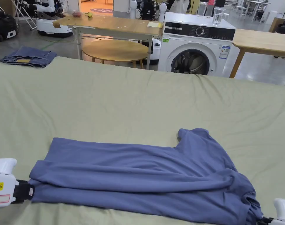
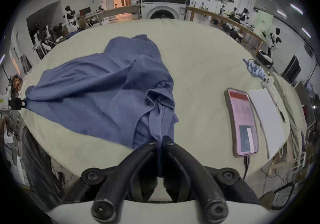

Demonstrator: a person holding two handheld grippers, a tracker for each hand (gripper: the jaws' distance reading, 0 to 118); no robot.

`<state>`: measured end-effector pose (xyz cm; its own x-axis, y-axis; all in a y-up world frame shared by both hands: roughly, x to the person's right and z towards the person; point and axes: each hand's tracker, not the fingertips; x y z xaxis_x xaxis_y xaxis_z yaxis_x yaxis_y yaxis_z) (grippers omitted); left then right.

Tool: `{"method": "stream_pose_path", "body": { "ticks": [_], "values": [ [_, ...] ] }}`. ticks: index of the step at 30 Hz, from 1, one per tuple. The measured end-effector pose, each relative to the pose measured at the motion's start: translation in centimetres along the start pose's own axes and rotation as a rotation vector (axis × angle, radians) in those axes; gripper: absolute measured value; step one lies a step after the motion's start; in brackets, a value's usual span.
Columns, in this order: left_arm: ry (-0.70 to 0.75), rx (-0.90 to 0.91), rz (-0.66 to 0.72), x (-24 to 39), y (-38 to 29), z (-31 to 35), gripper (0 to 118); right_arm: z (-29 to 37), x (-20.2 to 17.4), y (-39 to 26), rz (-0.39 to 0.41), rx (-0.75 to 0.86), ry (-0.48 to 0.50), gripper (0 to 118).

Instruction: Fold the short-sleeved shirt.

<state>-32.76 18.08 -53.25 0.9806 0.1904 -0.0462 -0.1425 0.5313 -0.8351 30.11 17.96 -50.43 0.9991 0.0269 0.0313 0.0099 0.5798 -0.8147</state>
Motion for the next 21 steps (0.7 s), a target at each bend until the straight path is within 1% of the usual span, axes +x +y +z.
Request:
{"method": "stream_pose_path", "body": {
  "ticks": [5, 10, 11, 12, 13, 14, 15, 16, 17, 19, 21],
  "values": [
    [0.028, -0.020, -0.011, 0.3, -0.2, -2.3, 0, -1.5, -0.5, 0.2, 0.003, 0.007, 0.002, 0],
    [0.024, -0.014, 0.008, 0.2, 0.4, -2.2, 0, -2.3, -0.8, 0.7, 0.020, -0.002, -0.028, 2],
    [0.024, -0.015, 0.009, 0.2, 0.6, -2.0, 0, -2.2, -0.9, 0.9, 0.016, -0.002, -0.032, 5],
    [0.025, -0.015, 0.009, 0.3, 0.8, -1.7, 1, -1.7, -1.0, 1.2, 0.014, 0.003, -0.038, 16],
    [0.027, -0.003, 0.007, 0.5, 0.9, -1.2, 6, -1.1, -1.2, 1.7, 0.013, 0.024, -0.044, 30],
    [0.028, 0.008, 0.006, 0.7, 1.2, -0.7, 17, -0.5, -1.4, 2.1, 0.014, 0.046, -0.051, 45],
    [0.028, 0.041, 0.006, 0.9, 1.6, -0.1, 29, 0.2, -1.7, 2.8, 0.006, 0.089, -0.063, 53],
    [0.027, 0.081, 0.006, 1.0, 1.9, 0.6, 33, 1.0, -2.0, 3.4, 0.006, 0.121, -0.075, 53],
    [0.019, 0.113, 0.011, 1.3, 2.3, 1.1, 33, 1.6, -2.3, 4.1, 0.003, 0.149, -0.069, 53],
    [0.001, 0.202, 0.014, 2.0, 3.1, 2.3, 36, 2.6, -3.1, 5.4, -0.027, 0.240, -0.034, 53],
    [-0.007, 0.287, -0.020, 3.0, 3.7, 3.1, 39, 3.0, -4.2, 6.6, -0.042, 0.318, -0.006, 53]
  ]
}}
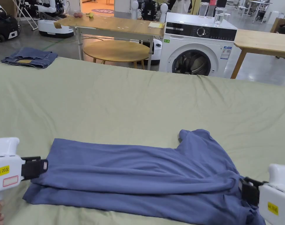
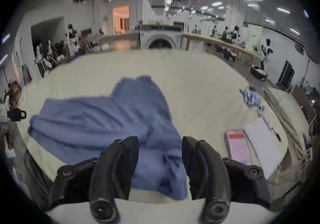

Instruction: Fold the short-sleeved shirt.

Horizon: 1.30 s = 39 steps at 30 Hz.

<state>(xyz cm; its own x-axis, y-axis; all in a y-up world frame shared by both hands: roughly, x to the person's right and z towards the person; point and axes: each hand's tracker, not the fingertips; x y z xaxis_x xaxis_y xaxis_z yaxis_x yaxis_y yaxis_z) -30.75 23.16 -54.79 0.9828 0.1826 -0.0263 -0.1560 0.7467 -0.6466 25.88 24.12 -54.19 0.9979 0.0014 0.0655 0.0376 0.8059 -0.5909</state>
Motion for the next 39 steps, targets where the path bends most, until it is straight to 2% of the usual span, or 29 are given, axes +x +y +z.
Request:
{"method": "stream_pose_path", "body": {
  "ticks": [3, 4, 5, 6, 7, 8, 9, 10, 17, 30, 31, 33, 36, 39],
  "values": [
    [0.031, 0.123, -0.040, 1.8, 0.8, 0.3, 39, -0.3, -2.6, 1.1, -0.008, 0.112, 0.006, 52],
    [0.034, 0.166, -0.051, 2.4, 0.9, 0.3, 39, -0.4, -3.5, 1.3, 0.000, 0.141, 0.010, 48],
    [0.031, 0.204, -0.068, 3.1, 0.9, 0.4, 39, -0.6, -4.5, 1.5, 0.008, 0.170, 0.012, 37],
    [0.047, 0.234, -0.089, 3.9, 1.0, 0.4, 38, -0.8, -5.4, 1.7, 0.017, 0.193, 0.014, 16],
    [0.061, 0.259, -0.106, 4.6, 1.0, 0.3, 38, -1.0, -6.4, 1.8, 0.016, 0.202, 0.023, 4],
    [0.066, 0.278, -0.124, 5.2, 1.0, 0.2, 29, -1.2, -7.1, 1.8, 0.015, 0.220, 0.029, 0],
    [0.073, 0.291, -0.145, 5.9, 1.1, 0.1, 11, -1.4, -7.9, 1.9, 0.015, 0.227, 0.040, 0],
    [0.075, 0.300, -0.168, 6.5, 1.1, -0.1, 0, -1.7, -8.5, 2.1, 0.016, 0.223, 0.061, 0],
    [0.094, 0.291, -0.210, 7.7, 1.9, -2.0, 0, -3.1, -11.4, 2.1, 0.018, 0.258, 0.077, 0],
    [0.071, -0.196, 0.021, -1.3, 11.5, -13.7, 0, -6.5, -11.9, 2.9, 0.056, 0.161, 0.114, 0],
    [0.068, -0.226, 0.039, -2.0, 12.0, -14.5, 11, -6.7, -11.8, 2.9, 0.060, 0.153, 0.112, 0],
    [0.064, -0.302, 0.089, -2.8, 12.8, -15.9, 45, -7.4, -11.5, 2.8, 0.065, 0.132, 0.106, 0],
    [0.067, -0.364, 0.117, -3.4, 12.9, -18.0, 56, -8.0, -11.1, 2.5, 0.059, 0.110, 0.099, 0],
    [0.106, -0.472, 0.083, -3.6, 12.1, -20.6, 56, -8.7, -10.8, 2.1, 0.057, 0.088, 0.091, 0]
  ]
}}
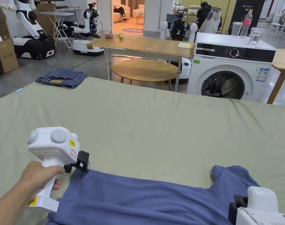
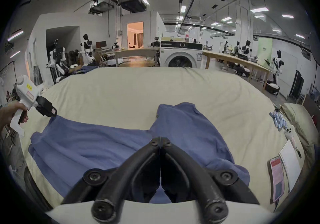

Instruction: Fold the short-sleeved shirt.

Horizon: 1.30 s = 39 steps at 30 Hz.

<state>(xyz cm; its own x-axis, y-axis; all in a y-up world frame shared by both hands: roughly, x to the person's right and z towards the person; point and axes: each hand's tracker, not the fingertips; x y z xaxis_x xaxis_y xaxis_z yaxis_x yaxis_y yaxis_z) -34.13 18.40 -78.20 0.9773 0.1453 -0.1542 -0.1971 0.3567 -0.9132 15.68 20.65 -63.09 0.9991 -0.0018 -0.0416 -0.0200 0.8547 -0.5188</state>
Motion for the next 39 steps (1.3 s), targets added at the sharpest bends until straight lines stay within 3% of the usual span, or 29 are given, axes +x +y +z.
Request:
{"method": "stream_pose_path", "body": {
  "ticks": [2, 5, 7, 9, 19, 20, 22, 23, 24, 27, 32, 34, 36, 38, 39],
  "values": [
    [0.043, -0.056, -0.049, 0.6, -0.7, -1.4, 55, -0.4, 0.3, -0.3, -0.001, -0.018, -0.004, 0],
    [0.097, 0.052, -0.065, 2.2, -2.2, -1.0, 48, -0.7, 0.8, -0.7, 0.000, -0.039, -0.011, 0],
    [0.117, 0.086, -0.144, 3.3, -3.0, -0.8, 29, -0.9, 1.1, -0.9, -0.010, -0.048, -0.011, 0],
    [0.112, 0.103, -0.164, 2.4, -2.2, -1.5, 0, -1.2, 1.6, -0.8, -0.020, -0.065, -0.008, 0],
    [-0.007, 0.261, -0.125, 1.4, -3.6, 3.0, 0, -4.1, 7.0, 6.9, -0.044, -0.141, -0.020, 0],
    [-0.005, 0.263, -0.123, 1.3, -3.6, 3.2, 0, -5.2, 7.7, 8.0, -0.033, -0.168, -0.022, 6],
    [-0.019, 0.274, -0.106, 1.2, -3.8, 3.6, 0, -7.9, 9.2, 9.3, -0.032, -0.239, 0.000, 46],
    [-0.022, 0.280, -0.105, 1.2, -3.8, 3.8, 0, -9.3, 9.7, 9.7, -0.025, -0.275, -0.028, 57],
    [-0.023, 0.281, -0.105, 1.2, -3.9, 3.8, 0, -10.6, 10.3, 9.9, -0.028, -0.315, -0.036, 59],
    [-0.022, 0.281, -0.119, 1.5, -4.1, 3.8, 0, -14.6, 11.5, 9.9, -0.016, -0.409, -0.059, 59],
    [-0.026, 0.269, -0.104, 1.4, -4.3, 3.3, 0, -19.4, 12.7, 8.5, -0.078, -0.559, 0.012, 59],
    [-0.025, 0.266, -0.103, 1.4, -4.6, 3.2, 0, -20.9, 12.8, 7.4, -0.049, -0.628, -0.025, 59],
    [-0.026, 0.259, -0.098, 1.4, -4.6, 3.1, 0, -20.6, 13.0, 7.1, -0.057, -0.594, 0.002, 58],
    [-0.026, 0.257, -0.099, 1.4, -4.7, 3.0, 0, -20.5, 12.9, 7.4, -0.066, -0.590, -0.005, 52],
    [-0.024, 0.256, -0.101, 1.5, -4.7, 2.9, 0, -20.5, 12.8, 7.4, -0.041, -0.582, -0.001, 37]
  ]
}}
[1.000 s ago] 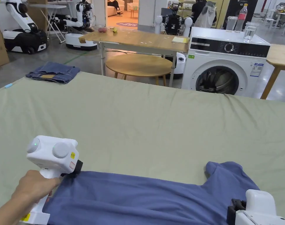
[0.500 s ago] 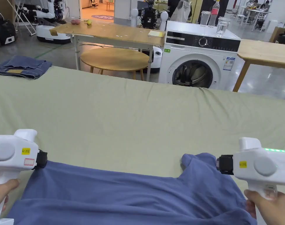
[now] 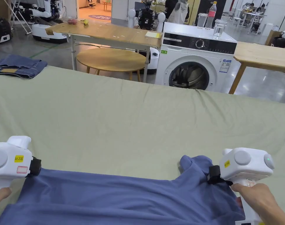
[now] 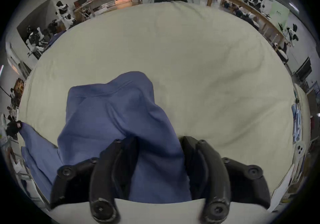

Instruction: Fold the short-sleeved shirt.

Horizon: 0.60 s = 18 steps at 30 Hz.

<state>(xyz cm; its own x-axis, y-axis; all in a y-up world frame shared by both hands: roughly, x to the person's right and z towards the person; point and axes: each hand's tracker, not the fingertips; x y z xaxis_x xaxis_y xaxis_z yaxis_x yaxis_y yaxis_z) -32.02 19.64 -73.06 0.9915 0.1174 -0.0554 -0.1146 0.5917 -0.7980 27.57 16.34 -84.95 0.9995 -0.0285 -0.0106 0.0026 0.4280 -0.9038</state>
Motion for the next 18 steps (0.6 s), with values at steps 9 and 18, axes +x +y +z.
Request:
{"method": "stream_pose_path", "body": {
  "ticks": [9, 18],
  "values": [
    [-0.024, 0.030, 0.010, 0.2, -0.1, 1.6, 0, 4.6, 0.4, -2.0, -0.010, 0.120, 0.028, 0],
    [-0.067, 0.116, 0.005, -0.6, -2.1, 6.9, 0, 14.4, -0.2, -7.9, -0.011, 0.299, 0.058, 0]
  ]
}}
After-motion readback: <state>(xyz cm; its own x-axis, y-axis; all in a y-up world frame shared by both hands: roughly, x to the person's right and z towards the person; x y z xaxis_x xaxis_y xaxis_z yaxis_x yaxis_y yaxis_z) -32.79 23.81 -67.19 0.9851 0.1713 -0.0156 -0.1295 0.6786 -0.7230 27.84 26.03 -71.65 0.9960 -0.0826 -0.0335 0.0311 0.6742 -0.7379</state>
